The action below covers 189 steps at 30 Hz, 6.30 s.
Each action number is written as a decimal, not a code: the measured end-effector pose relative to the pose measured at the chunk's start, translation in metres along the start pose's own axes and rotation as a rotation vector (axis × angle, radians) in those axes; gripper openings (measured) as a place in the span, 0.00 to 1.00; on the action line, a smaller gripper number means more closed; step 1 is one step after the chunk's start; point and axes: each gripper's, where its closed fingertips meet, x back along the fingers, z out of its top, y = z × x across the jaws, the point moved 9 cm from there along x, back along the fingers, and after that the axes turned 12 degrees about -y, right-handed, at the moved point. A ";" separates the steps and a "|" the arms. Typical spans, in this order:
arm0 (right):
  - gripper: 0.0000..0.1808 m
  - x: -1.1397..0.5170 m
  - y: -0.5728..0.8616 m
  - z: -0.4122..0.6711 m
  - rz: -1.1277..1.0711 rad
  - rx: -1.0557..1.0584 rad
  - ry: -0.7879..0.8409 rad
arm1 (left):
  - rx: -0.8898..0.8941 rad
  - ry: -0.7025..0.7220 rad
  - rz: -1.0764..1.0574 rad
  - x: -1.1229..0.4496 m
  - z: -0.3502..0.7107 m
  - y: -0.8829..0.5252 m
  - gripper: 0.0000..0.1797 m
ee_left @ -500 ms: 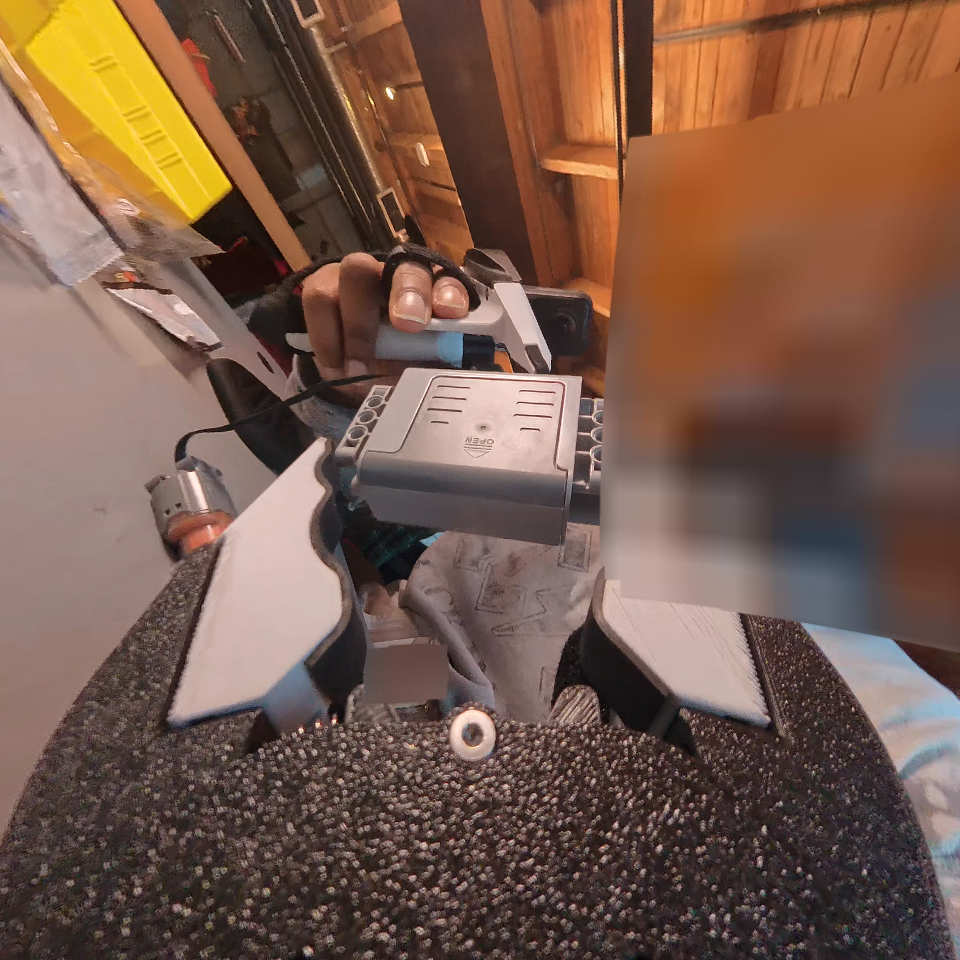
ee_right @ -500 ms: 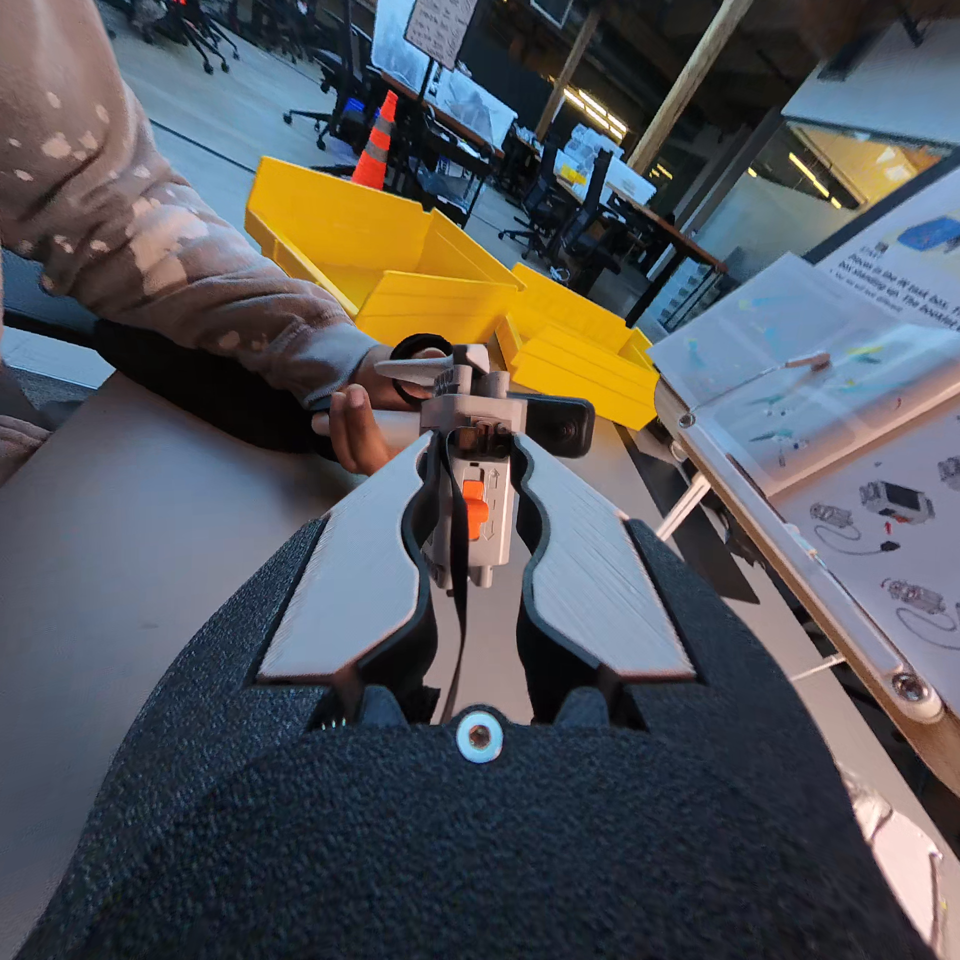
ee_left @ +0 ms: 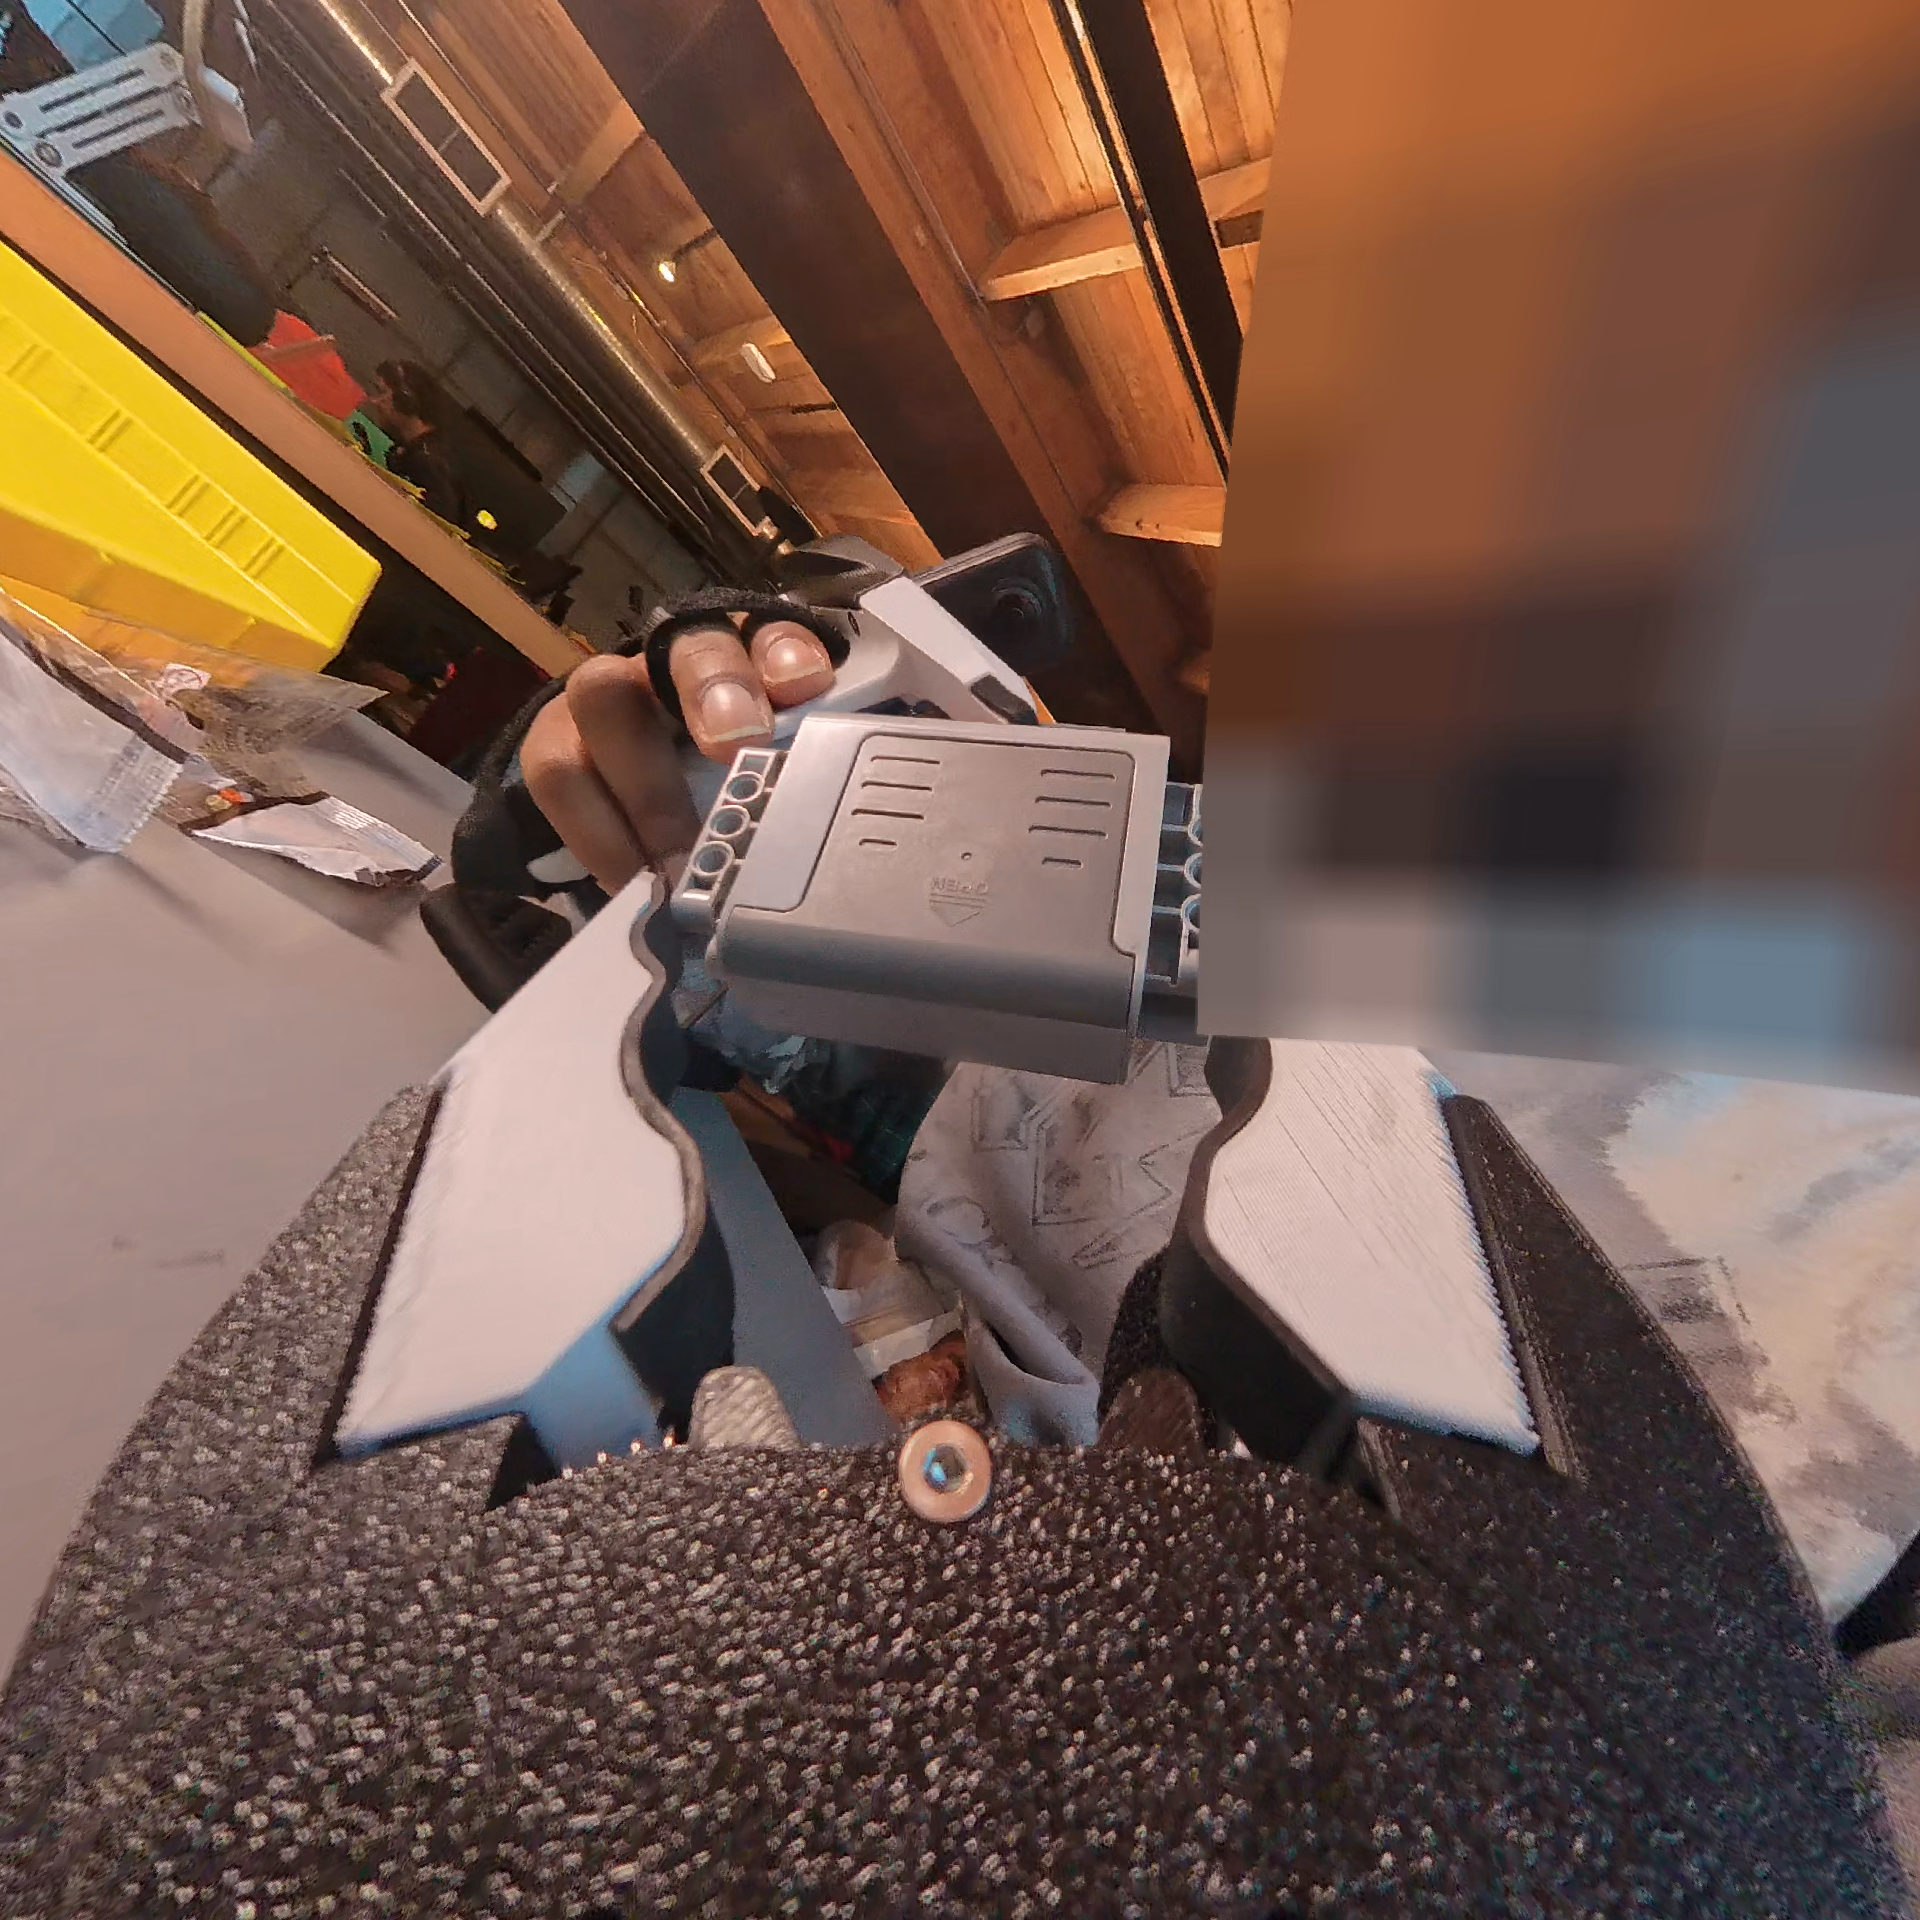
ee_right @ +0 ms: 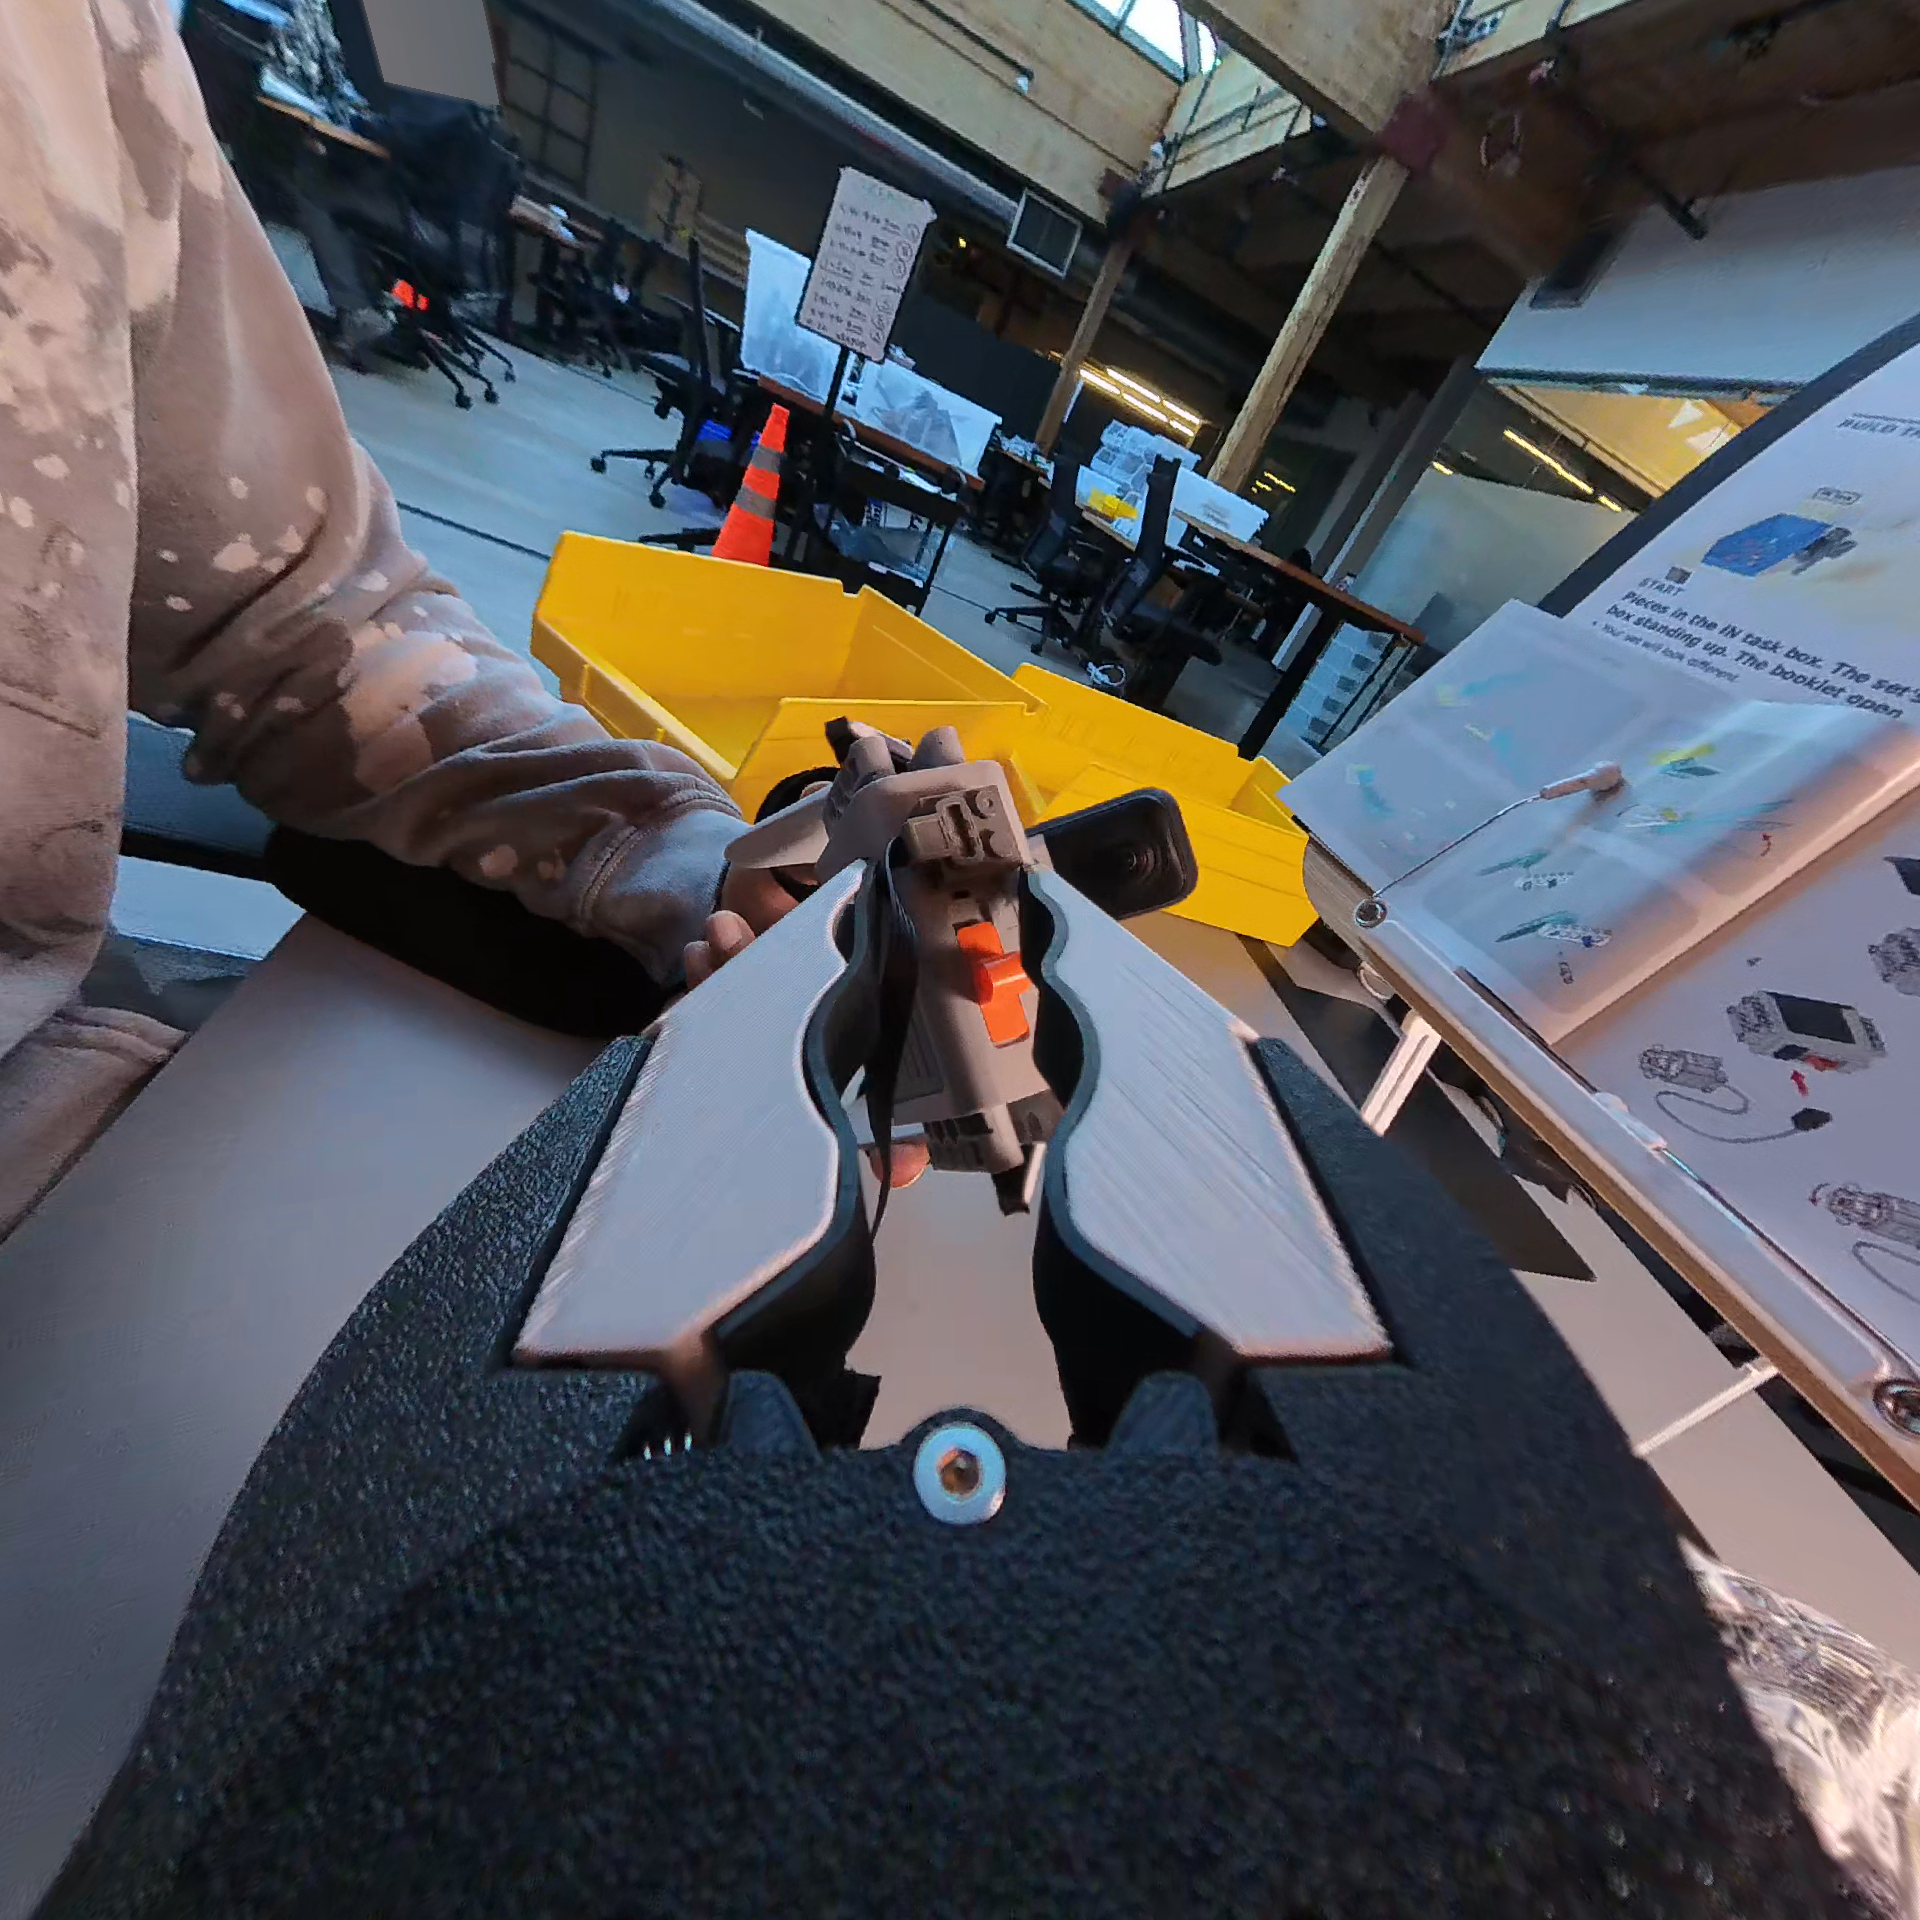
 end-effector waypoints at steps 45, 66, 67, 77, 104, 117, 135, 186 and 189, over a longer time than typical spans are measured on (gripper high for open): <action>0.08 -0.052 0.009 -0.110 0.339 -0.171 -0.531 | -0.392 -0.776 1.149 0.027 -0.029 -0.031 0.62; 0.08 -0.038 0.016 -0.121 0.264 -0.230 -0.560 | -0.332 -0.779 1.190 0.053 -0.031 -0.037 0.58; 0.08 -0.037 0.015 -0.116 0.273 -0.227 -0.531 | -0.329 -0.771 1.172 0.052 -0.032 -0.036 0.58; 0.08 -0.035 0.026 -0.122 0.232 -0.257 -0.555 | -0.293 -0.659 1.061 0.049 -0.026 -0.034 0.58; 0.08 0.012 0.060 -0.090 0.688 -0.760 0.496 | -0.393 -0.057 0.587 0.016 0.010 0.009 0.58; 0.08 0.009 0.055 -0.087 0.726 -0.756 0.493 | -0.368 0.024 0.435 0.016 0.011 0.015 0.58; 0.08 -0.003 0.044 -0.088 0.610 -0.654 0.196 | -0.375 0.136 0.200 0.025 0.014 0.032 0.57; 0.04 -0.020 0.015 -0.021 0.081 -0.481 0.014 | -0.414 0.035 0.316 0.019 0.012 0.023 0.57; 0.04 -0.020 0.016 -0.025 0.079 -0.498 0.008 | -0.437 0.013 0.367 0.019 0.011 0.023 0.57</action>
